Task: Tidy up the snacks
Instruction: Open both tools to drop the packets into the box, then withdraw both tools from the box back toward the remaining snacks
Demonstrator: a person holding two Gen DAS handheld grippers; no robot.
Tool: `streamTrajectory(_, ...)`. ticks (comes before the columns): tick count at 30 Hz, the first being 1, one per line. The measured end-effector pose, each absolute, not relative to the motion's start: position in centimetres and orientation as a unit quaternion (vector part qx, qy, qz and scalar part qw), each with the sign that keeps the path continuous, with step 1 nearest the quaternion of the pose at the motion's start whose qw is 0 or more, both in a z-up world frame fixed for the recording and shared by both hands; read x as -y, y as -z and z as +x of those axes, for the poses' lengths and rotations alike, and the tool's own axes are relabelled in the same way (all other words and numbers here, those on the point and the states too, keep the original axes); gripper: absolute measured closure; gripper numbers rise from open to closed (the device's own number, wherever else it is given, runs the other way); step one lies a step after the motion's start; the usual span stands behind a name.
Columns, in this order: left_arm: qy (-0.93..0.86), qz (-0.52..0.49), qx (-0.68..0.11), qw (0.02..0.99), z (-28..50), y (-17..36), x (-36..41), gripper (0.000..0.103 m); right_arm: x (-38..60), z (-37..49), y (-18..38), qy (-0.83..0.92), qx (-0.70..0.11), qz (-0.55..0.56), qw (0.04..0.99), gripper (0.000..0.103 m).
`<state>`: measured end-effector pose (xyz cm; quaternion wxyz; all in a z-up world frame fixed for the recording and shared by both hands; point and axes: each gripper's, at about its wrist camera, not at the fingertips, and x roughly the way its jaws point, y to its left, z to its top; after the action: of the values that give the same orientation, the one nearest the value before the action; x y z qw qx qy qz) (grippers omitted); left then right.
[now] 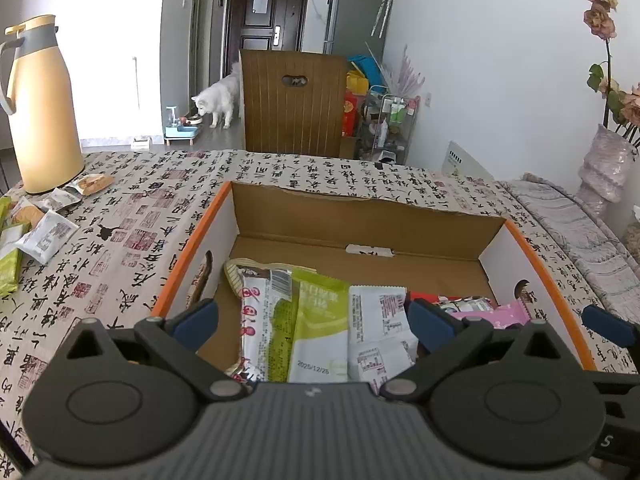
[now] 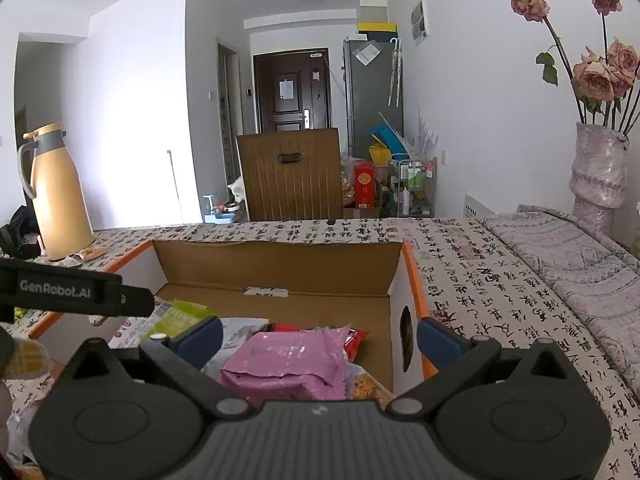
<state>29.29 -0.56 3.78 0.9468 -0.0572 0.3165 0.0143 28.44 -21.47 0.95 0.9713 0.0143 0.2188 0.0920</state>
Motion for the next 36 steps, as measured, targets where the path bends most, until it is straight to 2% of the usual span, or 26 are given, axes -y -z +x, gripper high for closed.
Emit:
streamTrajectory(12, -0.02, -0.048, -0.308, 0.95, 27.1, -5.2, 0.6, 0.0, 21.4, 26.1, -2.6, -0.093, -0.208, -0.004, 0.974, 0.0)
streamTrajectory(24, -0.014, -0.056, -0.317, 0.947, 21.5, -5.6, -0.3, 0.0, 21.5, 20.5, -3.3, -0.098, -0.213, -0.008, 0.972, 0.0)
streamTrajectory(36, -0.026, -0.085, -0.338, 0.937, 15.2, -3.7, -3.3, 0.0, 20.4, 15.2, -1.4, -0.115, -0.246, -0.013, 0.962, 0.0)
